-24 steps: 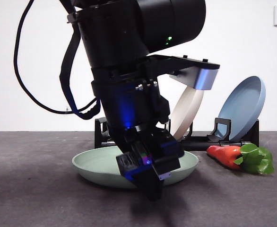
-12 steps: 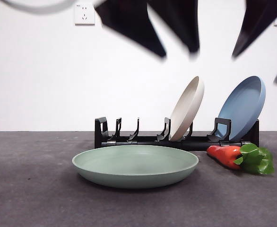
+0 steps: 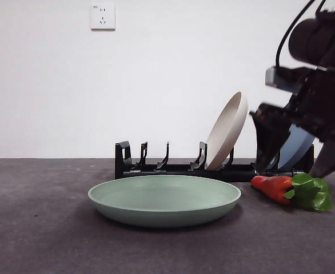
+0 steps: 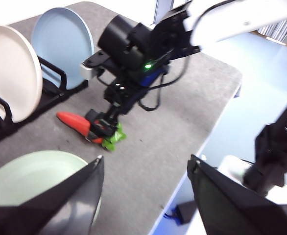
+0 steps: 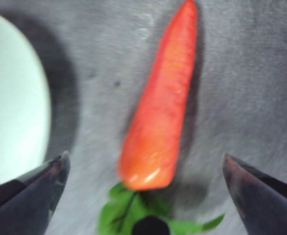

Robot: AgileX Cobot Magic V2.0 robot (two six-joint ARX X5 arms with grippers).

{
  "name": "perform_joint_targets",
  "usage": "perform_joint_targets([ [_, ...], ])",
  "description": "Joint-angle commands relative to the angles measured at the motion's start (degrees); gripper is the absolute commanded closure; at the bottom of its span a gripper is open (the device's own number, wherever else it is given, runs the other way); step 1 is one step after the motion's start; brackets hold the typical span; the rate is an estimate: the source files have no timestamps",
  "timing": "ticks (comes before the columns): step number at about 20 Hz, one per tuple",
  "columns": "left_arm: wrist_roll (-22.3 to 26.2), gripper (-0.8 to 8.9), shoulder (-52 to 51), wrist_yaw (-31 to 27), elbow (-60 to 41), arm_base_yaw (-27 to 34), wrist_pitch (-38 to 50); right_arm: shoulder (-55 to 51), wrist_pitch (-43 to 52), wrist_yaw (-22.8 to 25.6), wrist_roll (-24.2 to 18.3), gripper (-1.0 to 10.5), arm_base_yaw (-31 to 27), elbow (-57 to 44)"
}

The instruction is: Take the green plate from the plate rack,put the plate on the table,take the carrot from the table,put the carrot in the plate

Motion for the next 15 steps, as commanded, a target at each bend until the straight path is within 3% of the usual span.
perform_joint_targets([
  [1, -1.4, 5.22, 0.0, -0.2, -0.2, -0.2, -1.3, 2.2, 1.7, 1.9, 1.0, 4.2, 0.5, 0.0],
  [4, -2.4, 5.22, 0.0, -0.2, -0.2, -0.2, -2.7, 3.2, 3.0, 1.6, 1.0, 6.0, 0.5, 0.0],
  [15, -2.4, 5.22, 0.0, -0.4, -0.2, -0.2, -4.3, 3.5, 3.4, 1.2, 3.2, 6.1, 1.5, 0.0],
])
